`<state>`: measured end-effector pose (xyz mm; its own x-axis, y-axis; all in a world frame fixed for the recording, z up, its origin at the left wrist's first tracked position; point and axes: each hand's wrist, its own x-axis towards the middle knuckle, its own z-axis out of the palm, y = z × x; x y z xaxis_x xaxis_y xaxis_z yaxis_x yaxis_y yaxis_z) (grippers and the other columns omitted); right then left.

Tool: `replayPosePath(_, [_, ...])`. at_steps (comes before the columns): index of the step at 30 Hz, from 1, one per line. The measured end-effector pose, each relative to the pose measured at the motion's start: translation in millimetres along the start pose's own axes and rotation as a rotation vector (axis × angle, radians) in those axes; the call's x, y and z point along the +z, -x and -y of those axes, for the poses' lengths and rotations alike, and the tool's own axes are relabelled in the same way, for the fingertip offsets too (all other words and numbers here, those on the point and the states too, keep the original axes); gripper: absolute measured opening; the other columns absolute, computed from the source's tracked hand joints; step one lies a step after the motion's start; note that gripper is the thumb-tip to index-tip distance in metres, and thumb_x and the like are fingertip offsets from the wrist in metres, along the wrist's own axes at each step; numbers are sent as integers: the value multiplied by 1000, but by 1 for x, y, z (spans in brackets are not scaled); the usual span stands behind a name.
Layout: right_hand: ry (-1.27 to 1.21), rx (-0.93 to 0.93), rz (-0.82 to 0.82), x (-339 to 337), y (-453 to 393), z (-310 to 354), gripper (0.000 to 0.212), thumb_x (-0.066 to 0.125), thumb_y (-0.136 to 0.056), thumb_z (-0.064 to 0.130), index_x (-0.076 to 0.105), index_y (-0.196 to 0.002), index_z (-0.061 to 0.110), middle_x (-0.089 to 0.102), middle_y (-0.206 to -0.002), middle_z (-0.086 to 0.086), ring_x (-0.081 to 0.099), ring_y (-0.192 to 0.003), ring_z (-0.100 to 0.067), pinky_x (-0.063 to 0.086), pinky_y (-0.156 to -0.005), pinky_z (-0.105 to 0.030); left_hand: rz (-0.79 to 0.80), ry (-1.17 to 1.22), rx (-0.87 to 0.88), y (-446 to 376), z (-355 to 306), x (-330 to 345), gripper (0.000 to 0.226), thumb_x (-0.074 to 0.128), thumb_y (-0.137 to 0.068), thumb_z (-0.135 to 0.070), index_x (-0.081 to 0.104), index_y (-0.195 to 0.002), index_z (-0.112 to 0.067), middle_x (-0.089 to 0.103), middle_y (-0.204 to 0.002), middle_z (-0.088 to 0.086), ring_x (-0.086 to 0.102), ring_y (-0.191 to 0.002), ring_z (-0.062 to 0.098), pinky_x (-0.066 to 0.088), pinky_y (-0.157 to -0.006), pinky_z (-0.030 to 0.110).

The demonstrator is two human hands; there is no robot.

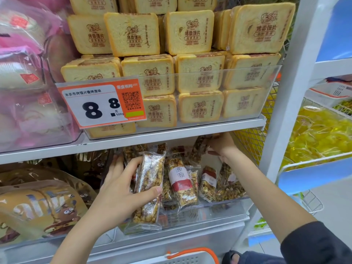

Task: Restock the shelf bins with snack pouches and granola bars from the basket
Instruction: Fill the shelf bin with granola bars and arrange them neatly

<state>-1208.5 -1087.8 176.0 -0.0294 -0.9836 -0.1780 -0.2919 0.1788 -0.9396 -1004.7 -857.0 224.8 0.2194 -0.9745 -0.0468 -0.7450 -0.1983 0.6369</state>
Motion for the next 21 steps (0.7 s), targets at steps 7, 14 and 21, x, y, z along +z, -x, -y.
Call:
replayPosePath(7, [375,-118,120,0,-9,3,27,49,-88,-7,56,-112,3,61,-106,-13,60,-97,-25,55,-80,-33,-2,-18,29,-1,4,0,76,42,-45,-86,14,-112,-65,9,-153,-10,-4,-142,5,15,-112,40])
replayPosePath(14, [1404,-310,476,-8,3,19,71,40,-91,-11,27,-150,26,21,-157,-8,44,-131,-30,47,-64,-22,-11,-30,36,-2,4,0,75,41,-44,-86,12,-111,-66,7,-154,-10,-5,-142,5,15,-113,40])
replayPosePath(21, [1228,51,897,-16,9,30,73,58,-92,31,17,-152,31,22,-157,-5,39,-131,-23,43,-100,-31,0,-40,37,0,4,0,73,40,-44,-87,9,-108,-68,2,-155,-11,-6,-142,5,14,-113,40])
